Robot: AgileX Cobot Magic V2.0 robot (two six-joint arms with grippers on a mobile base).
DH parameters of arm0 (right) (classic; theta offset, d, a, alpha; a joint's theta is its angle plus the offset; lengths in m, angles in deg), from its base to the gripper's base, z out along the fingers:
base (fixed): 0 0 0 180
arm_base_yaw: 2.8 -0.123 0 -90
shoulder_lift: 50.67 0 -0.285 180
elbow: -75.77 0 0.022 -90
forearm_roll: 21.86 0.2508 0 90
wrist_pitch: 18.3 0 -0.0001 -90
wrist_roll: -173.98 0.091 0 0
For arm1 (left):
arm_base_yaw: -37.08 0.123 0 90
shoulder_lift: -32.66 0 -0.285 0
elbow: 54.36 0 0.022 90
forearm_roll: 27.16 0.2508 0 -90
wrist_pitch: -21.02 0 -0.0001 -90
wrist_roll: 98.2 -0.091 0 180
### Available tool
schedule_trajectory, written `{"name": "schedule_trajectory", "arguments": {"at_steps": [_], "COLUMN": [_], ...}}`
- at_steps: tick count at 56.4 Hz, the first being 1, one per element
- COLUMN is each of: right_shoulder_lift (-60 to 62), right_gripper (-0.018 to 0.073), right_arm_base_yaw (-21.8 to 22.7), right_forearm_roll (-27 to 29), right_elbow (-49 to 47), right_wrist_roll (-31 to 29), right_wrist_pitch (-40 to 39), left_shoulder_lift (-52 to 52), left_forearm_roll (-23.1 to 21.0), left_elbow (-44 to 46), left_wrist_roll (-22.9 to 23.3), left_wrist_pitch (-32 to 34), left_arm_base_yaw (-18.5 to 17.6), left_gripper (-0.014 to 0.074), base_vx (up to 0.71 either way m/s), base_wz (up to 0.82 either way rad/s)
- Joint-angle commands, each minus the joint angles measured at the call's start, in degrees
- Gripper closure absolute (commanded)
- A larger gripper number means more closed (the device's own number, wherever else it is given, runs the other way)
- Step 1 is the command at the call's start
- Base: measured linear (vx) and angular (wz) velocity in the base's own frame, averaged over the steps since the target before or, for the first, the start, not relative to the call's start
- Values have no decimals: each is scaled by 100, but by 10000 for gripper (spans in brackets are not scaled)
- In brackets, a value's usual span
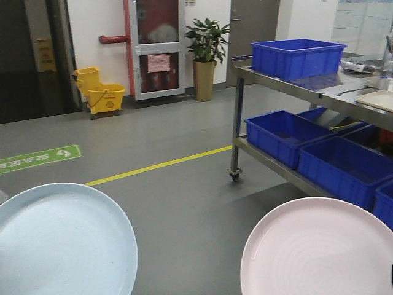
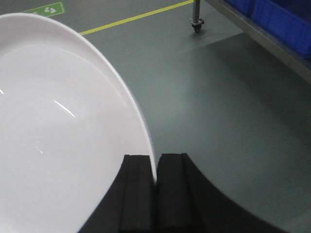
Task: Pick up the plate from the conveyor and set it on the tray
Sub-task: 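Hold both plates while the base drives to the steel table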
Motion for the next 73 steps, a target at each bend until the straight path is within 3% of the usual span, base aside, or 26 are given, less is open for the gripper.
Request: {"name": "schedule_trajectory", "arguments": {"at_steps": [1, 73], "right_shoulder_lift": [33, 34], "right_gripper": [568, 568], "right_arm_base_yaw": [20, 20], "right_forearm_roll": [-175, -175], "right_elbow": [-161, -161], "right_wrist_roll": [15, 15], "right_wrist_pitch": [-457, -471], "left_shoulder_lift": [25, 24], "left_forearm_roll": [-142, -142], "left_elbow": [176, 176], "left_wrist_roll": [10, 10], "left_wrist_pitch": [469, 470], "left_arm_base_yaw": [-31, -31], "left_gripper": [603, 602], "base_vx": [29, 45], "base_wz": [-50, -18]}}
